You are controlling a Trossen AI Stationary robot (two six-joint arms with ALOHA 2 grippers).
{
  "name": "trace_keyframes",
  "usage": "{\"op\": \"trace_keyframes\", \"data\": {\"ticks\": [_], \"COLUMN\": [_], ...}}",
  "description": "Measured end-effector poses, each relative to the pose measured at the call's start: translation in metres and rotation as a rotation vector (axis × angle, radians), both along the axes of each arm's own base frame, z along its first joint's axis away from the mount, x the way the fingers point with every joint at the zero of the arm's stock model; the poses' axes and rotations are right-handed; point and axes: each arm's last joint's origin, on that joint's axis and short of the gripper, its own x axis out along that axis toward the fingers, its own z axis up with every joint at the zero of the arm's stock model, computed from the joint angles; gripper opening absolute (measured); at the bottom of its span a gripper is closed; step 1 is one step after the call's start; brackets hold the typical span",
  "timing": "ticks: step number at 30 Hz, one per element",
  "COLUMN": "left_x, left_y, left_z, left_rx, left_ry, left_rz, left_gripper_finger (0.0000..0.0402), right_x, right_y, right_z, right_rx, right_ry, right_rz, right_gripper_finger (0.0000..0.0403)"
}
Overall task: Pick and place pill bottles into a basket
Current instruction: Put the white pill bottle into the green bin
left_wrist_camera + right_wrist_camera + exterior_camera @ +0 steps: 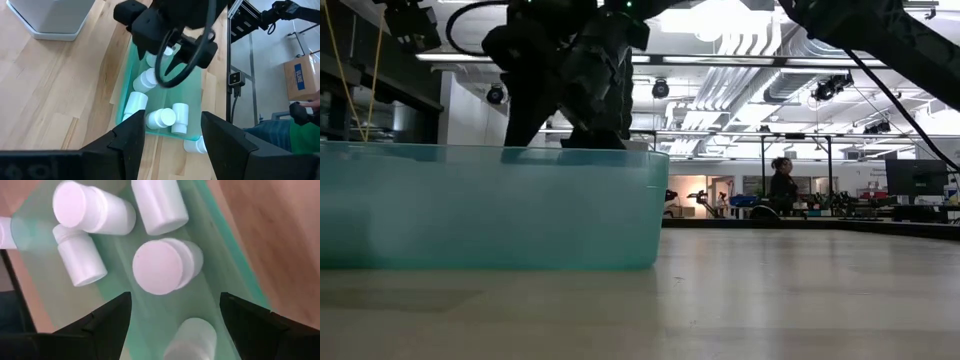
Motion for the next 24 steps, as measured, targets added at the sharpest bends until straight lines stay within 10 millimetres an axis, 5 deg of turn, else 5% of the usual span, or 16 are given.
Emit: {"op": "trace_keyframes", "data": {"ticks": [13,24], "left_x": [0.000,0.000], "left_y": [0.000,-0.001], "left_z": [0.000,0.000], "left_rx": [0.003,-0.036], "left_ry": [0.004,0.004], "left_rz": [0.005,0.010], "left_gripper_finger": [0.0225,0.0225], "right_x": [-0.029,-0.079], "right_y": [0.003,0.025], "right_z": [0.071,0.151], "right_rx": [-0.105,-0.271], "right_ry": [-0.062,-0.148], "right_rz": [-0.029,-0.069], "right_gripper_finger": [0.0293,0.0293]}}
